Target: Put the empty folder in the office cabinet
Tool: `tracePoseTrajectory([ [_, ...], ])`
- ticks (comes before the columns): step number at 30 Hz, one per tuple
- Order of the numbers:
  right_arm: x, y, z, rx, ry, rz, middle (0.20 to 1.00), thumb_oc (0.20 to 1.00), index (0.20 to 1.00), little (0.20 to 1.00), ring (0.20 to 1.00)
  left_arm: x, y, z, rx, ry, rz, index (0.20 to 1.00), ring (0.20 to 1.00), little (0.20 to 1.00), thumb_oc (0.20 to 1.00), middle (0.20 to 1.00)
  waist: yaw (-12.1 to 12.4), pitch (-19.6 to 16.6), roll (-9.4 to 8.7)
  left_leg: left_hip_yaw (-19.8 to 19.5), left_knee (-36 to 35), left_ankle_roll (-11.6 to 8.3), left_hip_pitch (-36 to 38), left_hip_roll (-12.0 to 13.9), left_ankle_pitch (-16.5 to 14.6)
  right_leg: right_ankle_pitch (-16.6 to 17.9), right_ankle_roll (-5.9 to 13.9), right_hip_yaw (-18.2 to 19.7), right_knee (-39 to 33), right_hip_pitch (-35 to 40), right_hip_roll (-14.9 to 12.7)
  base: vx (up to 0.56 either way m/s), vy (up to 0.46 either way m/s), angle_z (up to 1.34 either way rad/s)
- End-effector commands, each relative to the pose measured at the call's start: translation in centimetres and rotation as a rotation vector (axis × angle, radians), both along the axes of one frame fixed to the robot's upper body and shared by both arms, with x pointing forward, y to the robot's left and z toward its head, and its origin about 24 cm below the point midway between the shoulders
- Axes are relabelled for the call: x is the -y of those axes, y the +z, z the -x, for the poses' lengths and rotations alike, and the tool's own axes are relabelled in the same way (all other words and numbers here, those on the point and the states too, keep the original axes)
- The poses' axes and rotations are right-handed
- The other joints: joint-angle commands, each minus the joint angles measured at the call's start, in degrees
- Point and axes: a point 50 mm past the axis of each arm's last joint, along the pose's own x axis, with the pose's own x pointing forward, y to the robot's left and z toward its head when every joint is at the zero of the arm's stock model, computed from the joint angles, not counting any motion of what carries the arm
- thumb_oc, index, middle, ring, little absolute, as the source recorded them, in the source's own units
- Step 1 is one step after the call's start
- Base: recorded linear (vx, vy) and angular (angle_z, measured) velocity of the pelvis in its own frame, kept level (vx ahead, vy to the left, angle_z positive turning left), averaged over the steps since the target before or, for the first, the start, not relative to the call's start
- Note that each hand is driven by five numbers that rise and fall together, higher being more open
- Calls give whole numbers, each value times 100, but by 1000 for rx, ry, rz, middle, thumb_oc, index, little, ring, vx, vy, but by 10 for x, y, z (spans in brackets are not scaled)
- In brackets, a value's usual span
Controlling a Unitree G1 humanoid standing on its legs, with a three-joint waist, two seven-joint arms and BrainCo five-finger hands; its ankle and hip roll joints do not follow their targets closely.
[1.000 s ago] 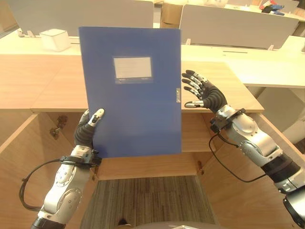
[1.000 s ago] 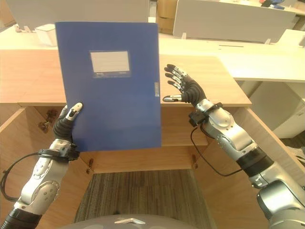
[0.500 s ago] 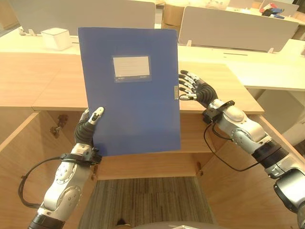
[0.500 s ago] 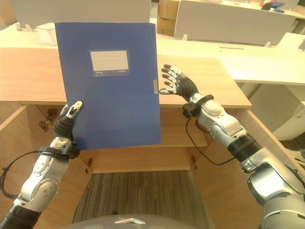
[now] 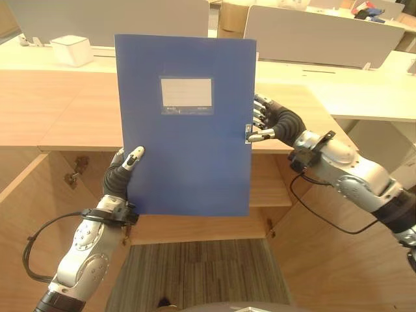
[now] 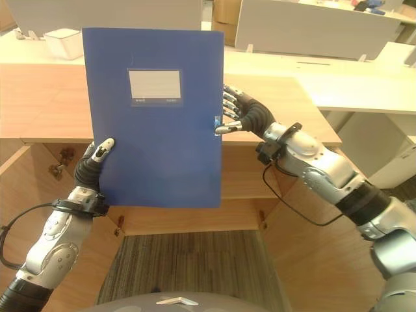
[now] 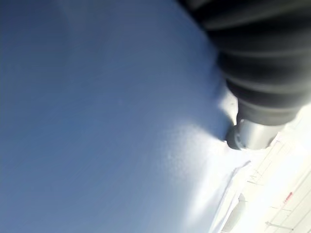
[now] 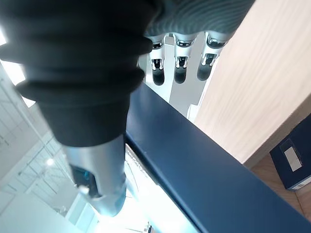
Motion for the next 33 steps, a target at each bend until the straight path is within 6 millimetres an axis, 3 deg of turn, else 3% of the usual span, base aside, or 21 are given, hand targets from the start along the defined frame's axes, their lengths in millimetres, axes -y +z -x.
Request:
tracePoseTrajectory([
  [1,-9,30,7,94,106,-38,1000,1000,1000,1000,1000,10,34,-3,194,-75,-66,200,200,200,200,200,78,-267,33,-218,-49,-132,202,66,-504,266,324,18,107,-206,-350,5,-1,-3],
  [8,-9,30,13,93,132,-23,1000,1000,1000,1000,1000,7,37,-2,211,-68,-79,200,200,200,200,200,57,-286,33,-198,-49,-151,206,84,-499,260,327,20,101,-207,-345,0,0,-2],
  [10,-23,22,3,51,125,-42,1000,1000,1000,1000,1000,11,41,-3,233,-73,-85,200,200,200,200,200,87,-286,42,-197,-49,-154,214,104,-500,259,314,30,91,-199,-340,0,0,0],
  [12,-23,22,3,51,126,-41,1000,1000,1000,1000,1000,10,41,-3,233,-72,-85,200,200,200,200,200,80,-285,43,-196,-49,-155,215,104,-500,259,314,30,91,-198,-339,-3,-2,-2],
  [18,-65,5,-29,-46,44,-168,1000,1000,1000,1000,1000,18,47,-9,266,-51,-88,200,200,200,200,200,182,-251,67,-223,-49,-145,209,123,-491,243,264,22,92,-188,-323,-3,-2,-1],
  [23,-87,-11,-37,-89,1,-212,1000,1000,1000,1000,1000,21,45,-13,262,-25,-99,200,200,200,200,200,247,-215,98,-260,-49,-121,184,111,-492,243,237,12,82,-186,-317,2,-2,2],
  [24,-89,-15,-37,-94,-8,-225,395,395,395,395,395,22,43,-13,251,-23,-93,200,200,200,200,200,259,-203,112,-266,-49,-116,178,107,-490,244,234,6,82,-188,-318,5,-2,4],
  [25,-92,-25,-35,-115,-20,-241,200,200,200,200,200,23,37,-14,229,-21,-83,200,200,200,200,200,277,-184,123,-271,-49,-108,165,98,-487,246,233,0,83,-193,-320,0,0,0],
  [30,-82,-44,-12,-41,-26,-245,200,200,200,200,200,16,13,-14,125,30,-71,200,200,200,200,200,275,-116,204,-292,-49,-78,125,79,-504,231,240,-21,76,-210,-347,0,1,1],
  [33,-56,-64,0,22,-131,-197,200,200,200,200,200,1,-5,-10,53,126,-72,200,200,200,200,200,284,-79,259,-334,-49,-56,72,55,-503,218,253,-56,74,-219,-376,-8,-2,5],
])
